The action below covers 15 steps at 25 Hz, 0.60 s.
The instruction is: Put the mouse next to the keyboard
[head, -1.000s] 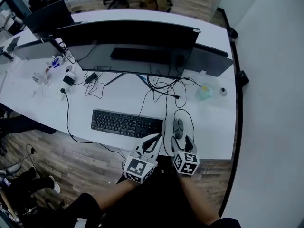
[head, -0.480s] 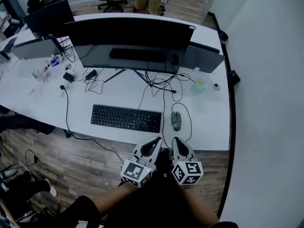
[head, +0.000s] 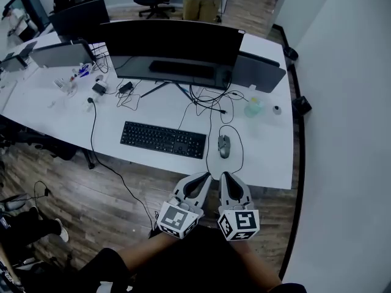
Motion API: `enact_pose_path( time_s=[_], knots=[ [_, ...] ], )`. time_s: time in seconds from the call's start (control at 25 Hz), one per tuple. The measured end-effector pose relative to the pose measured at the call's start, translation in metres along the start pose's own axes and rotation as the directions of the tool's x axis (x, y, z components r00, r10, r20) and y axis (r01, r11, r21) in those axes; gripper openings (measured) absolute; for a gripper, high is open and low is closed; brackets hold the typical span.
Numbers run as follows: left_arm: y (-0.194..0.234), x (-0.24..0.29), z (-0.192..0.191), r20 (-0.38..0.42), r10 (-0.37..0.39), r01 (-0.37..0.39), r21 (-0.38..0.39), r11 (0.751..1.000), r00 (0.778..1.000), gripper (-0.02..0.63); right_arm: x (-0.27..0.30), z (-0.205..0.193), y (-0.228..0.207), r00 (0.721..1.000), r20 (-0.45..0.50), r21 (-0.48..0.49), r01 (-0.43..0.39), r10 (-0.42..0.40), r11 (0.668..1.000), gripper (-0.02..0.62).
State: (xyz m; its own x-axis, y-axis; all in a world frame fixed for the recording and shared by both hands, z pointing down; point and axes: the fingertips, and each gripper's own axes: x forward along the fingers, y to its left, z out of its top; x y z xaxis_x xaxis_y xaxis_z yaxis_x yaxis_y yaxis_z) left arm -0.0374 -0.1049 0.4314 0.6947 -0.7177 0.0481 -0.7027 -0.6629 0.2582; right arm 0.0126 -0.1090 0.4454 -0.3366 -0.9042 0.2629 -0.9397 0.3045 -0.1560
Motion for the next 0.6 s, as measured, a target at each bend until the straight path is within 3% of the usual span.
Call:
enact_pose_path(
  time_s=[0.28,0.6],
  knots=[
    [-0.092,-0.028,-0.013,0.017,0.040,-0.040,0.028,0.999,0.999,0.003,-0.092,0.000,-0.008,0.997,0.067,-0.046,-0.023,0.026,0.999,0.018],
    [-0.185,-0.062,-0.045,0.002,0.032,-0.032,0.069,0.997,0.999,0.003,-0.190,-0.032,-0.020,0.996,0.088,-0.054,-0.001,0.006,0.999,0.018]
  ],
)
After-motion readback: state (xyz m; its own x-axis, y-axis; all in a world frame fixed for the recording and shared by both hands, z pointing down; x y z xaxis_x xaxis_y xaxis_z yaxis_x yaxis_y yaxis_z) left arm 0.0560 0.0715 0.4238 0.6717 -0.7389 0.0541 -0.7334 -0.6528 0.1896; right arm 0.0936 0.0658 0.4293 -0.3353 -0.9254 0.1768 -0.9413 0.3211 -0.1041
